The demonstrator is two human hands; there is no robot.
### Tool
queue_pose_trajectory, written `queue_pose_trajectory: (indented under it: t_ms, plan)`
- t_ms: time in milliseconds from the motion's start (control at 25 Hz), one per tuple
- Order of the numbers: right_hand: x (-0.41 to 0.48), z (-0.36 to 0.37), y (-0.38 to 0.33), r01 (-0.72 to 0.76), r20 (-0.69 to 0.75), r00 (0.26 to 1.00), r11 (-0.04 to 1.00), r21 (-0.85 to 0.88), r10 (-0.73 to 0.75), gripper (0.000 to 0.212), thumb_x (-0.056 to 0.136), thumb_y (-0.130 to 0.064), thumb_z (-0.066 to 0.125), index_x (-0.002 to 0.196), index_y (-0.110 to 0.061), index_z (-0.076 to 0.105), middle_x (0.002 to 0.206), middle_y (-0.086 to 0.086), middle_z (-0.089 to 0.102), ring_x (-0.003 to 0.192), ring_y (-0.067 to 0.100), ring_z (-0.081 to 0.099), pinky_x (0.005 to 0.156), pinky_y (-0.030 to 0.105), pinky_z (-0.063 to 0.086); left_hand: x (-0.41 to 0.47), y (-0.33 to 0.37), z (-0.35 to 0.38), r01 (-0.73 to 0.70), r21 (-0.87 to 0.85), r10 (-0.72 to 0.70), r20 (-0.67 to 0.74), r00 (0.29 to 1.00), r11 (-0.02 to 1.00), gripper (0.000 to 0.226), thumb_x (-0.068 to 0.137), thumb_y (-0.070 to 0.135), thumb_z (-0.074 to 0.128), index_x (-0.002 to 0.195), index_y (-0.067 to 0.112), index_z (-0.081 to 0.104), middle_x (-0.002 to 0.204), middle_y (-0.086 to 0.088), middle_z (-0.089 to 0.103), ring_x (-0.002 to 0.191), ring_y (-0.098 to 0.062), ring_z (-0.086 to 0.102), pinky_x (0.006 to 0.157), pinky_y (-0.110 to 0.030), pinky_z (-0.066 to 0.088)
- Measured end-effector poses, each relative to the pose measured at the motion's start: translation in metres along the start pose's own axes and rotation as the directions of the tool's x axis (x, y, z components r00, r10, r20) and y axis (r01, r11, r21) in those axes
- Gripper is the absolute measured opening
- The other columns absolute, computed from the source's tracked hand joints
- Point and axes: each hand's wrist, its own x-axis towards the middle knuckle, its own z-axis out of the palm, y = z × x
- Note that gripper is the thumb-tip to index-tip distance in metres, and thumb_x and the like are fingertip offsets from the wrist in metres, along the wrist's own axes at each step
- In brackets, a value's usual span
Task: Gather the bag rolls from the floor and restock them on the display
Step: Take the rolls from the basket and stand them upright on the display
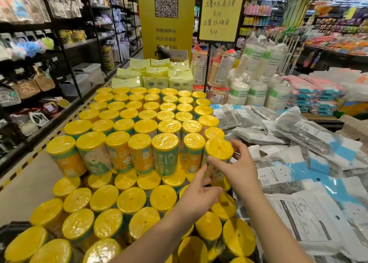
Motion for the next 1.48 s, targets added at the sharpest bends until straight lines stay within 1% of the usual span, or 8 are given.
queue_pose_trajectory:
  t_ms: [160,280,440,640,720,920,1120,1480]
  plan:
    - [0.006,0.009,0.017,-0.009,0.003,1.0,0.998,-0.066,0.009,0.095,0.055,-0.067,0.085,0.136,-0.033,0.05,0.131,-0.014,0.058,0.119,0.007,0.056,0.099,0.04,0.052,0.01,-0.007,0.001,0.033,-0.08,-0.036,-0.037,0.999,0.996,0.078,0.098,0.015,0.062,0.158,0.039,0.018,0.143,-0.001,0.046,0.119,-0.012,0.06,0.091,-0.03,0.058]
    - [0.007,0.008,0.02,0.015,0.014,1.0,0.995,-0.097,-0.014,0.087,0.062,-0.063,0.085,0.136,-0.034,0.05,0.132,-0.013,0.057,0.12,0.007,0.056,0.099,0.04,0.052,0.014,-0.01,0.003,0.031,-0.091,-0.035,-0.038,0.999,0.995,0.078,0.099,0.015,0.062,0.158,0.038,0.018,0.131,0.004,0.046,0.121,-0.015,0.059,0.092,-0.031,0.057]
    - [0.005,0.009,0.024,0.022,0.032,0.999,0.995,-0.093,-0.019,0.081,0.066,-0.058,0.086,0.135,-0.035,0.049,0.132,-0.012,0.056,0.119,0.008,0.055,0.098,0.038,0.052,0.012,-0.013,0.002,0.043,-0.095,-0.046,-0.022,0.999,0.995,0.077,0.1,0.015,0.061,0.159,0.038,0.018,0.143,-0.002,0.046,0.126,-0.018,0.058,0.09,-0.029,0.057]
    - [0.006,-0.004,0.013,0.029,0.131,0.991,0.985,-0.172,-0.006,0.086,0.071,-0.054,0.086,0.142,-0.03,0.045,0.138,-0.008,0.053,0.127,0.013,0.051,0.103,0.04,0.048,0.008,-0.005,-0.006,0.089,0.023,-0.089,-0.037,0.995,0.996,0.073,0.099,0.018,0.062,0.159,0.034,0.023,0.142,0.0,0.049,0.109,-0.015,0.066,0.092,-0.04,0.057]
    - [0.001,-0.011,0.003,0.13,0.179,0.981,0.941,-0.312,-0.076,0.086,0.077,-0.047,0.083,0.148,-0.024,0.04,0.142,-0.003,0.048,0.133,0.017,0.045,0.107,0.038,0.043,-0.001,0.002,-0.019,0.061,0.247,-0.044,-0.075,0.996,0.967,0.068,0.099,0.027,0.062,0.157,0.032,0.027,0.149,0.001,0.045,0.104,-0.01,0.064,0.089,-0.035,0.057]
    - [-0.03,-0.01,-0.028,0.497,0.309,0.868,0.7,-0.513,-0.389,0.073,0.079,-0.034,0.081,0.142,-0.014,0.051,0.144,0.009,0.047,0.135,0.031,0.041,0.108,0.048,0.041,-0.036,0.018,-0.057,-0.011,0.839,0.169,-0.097,0.981,0.544,0.067,0.098,0.046,0.056,0.157,0.035,0.026,0.161,0.002,0.025,0.142,-0.018,0.038,0.11,-0.035,0.042]
    - [-0.069,0.026,-0.051,0.612,0.515,0.768,0.672,-0.416,-0.38,0.059,0.082,-0.035,0.08,0.135,-0.019,0.059,0.133,0.002,0.056,0.127,0.025,0.05,0.1,0.042,0.046,-0.093,0.025,-0.082,0.171,0.982,0.145,-0.181,0.973,0.084,0.065,0.098,0.053,0.053,0.154,0.032,0.028,0.163,-0.004,0.02,0.148,-0.027,0.022,0.114,-0.044,0.036]
    - [-0.182,0.106,-0.145,0.787,0.693,0.558,0.556,-0.267,-0.457,0.058,0.088,-0.042,0.069,0.142,-0.027,0.052,0.141,-0.002,0.049,0.131,0.022,0.047,0.103,0.038,0.044,-0.235,0.009,-0.175,0.337,0.932,0.256,-0.361,0.897,0.132,0.064,0.092,0.058,0.057,0.145,0.028,0.041,0.153,-0.004,0.035,0.14,-0.028,0.032,0.11,-0.04,0.036]
